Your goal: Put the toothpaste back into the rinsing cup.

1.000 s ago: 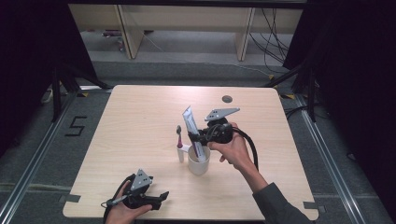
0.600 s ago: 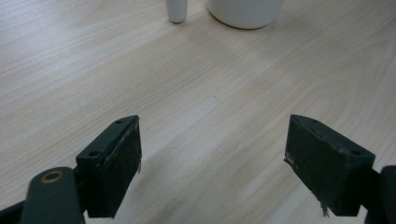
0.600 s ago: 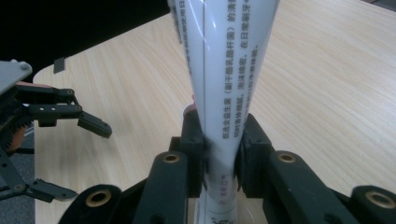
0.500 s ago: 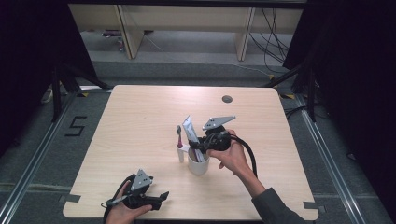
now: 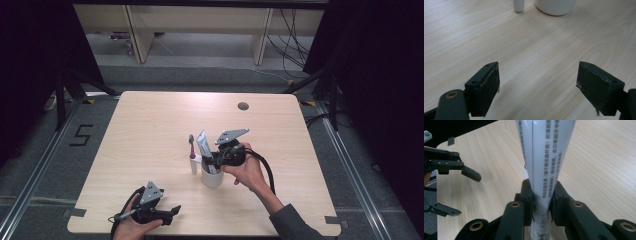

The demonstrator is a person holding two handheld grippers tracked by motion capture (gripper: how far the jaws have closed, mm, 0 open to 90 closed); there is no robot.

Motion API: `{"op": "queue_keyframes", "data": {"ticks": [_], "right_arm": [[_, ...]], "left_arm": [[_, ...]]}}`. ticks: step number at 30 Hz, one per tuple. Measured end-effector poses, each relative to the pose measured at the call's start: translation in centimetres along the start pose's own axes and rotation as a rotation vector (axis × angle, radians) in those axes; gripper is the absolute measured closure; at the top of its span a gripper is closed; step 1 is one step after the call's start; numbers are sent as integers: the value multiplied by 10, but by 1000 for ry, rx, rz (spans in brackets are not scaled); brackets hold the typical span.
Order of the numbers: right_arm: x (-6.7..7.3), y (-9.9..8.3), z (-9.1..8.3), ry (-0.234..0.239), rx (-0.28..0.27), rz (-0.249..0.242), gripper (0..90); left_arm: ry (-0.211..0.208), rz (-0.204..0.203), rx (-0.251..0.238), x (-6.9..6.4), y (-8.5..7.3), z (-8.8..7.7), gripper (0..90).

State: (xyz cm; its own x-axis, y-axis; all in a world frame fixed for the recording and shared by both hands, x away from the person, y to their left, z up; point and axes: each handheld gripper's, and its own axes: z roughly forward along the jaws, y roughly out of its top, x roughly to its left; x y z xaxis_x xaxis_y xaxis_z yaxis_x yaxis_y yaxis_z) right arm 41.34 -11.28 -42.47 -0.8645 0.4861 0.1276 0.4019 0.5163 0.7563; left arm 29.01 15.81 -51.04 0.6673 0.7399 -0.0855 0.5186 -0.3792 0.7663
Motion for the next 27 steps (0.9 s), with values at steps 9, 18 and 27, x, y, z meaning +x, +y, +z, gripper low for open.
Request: {"op": "queue_keyframes", "data": {"ticks": [9, 18, 27], "right_arm": [[1, -5, 1, -2, 17, 12, 754], [-1, -7, 2, 1, 7, 6, 754], [-2, -8, 1, -11, -2, 5, 753]], "left_arm": [[0, 1, 2, 0, 0, 0, 183], [2, 3, 9, 0, 0, 0, 183], [6, 8, 15, 0, 0, 0, 183]]}}
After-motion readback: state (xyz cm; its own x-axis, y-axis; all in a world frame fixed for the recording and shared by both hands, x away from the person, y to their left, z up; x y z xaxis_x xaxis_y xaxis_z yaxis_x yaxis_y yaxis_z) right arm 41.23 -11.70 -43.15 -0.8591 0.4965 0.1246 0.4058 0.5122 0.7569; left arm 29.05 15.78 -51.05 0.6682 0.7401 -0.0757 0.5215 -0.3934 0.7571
